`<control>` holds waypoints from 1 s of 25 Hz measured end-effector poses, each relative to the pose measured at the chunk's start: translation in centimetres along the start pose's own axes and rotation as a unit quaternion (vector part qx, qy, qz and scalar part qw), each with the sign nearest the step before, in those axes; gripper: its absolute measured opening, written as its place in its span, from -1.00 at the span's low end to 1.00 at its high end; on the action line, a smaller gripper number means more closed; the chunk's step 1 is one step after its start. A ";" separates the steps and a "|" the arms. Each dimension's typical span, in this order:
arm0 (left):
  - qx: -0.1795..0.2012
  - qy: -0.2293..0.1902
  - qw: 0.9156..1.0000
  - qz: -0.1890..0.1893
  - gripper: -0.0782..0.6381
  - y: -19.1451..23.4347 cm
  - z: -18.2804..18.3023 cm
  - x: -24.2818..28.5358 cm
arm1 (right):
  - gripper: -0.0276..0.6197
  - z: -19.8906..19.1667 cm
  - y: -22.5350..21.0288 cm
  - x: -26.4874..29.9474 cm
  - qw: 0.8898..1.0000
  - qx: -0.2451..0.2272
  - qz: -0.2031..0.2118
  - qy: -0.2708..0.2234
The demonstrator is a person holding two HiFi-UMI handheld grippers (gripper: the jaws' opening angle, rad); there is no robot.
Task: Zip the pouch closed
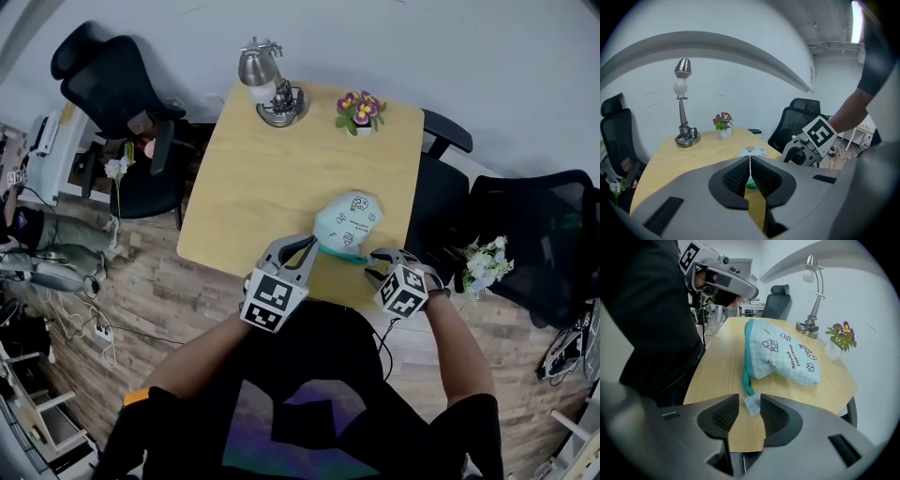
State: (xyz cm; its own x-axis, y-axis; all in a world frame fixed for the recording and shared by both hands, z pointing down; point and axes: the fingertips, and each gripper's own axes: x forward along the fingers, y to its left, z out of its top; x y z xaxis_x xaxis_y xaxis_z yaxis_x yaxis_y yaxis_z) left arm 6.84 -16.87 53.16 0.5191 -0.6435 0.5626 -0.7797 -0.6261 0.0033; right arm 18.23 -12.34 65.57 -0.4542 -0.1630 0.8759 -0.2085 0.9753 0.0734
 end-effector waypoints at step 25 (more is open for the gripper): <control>0.016 -0.023 0.999 -0.037 -0.74 -0.5 0.8 -0.3 | -0.81 4.2 1.3 -5.0 0.986 0.145 0.067 -0.054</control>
State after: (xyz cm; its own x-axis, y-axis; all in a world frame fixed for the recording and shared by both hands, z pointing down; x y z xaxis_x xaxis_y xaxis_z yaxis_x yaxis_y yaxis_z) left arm 7.40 -16.73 52.35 0.5913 -0.6143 0.5225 -0.7273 -0.6861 0.0164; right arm 16.54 -10.88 59.28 -0.5801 -0.0662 0.8119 -0.3722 0.9081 -0.1920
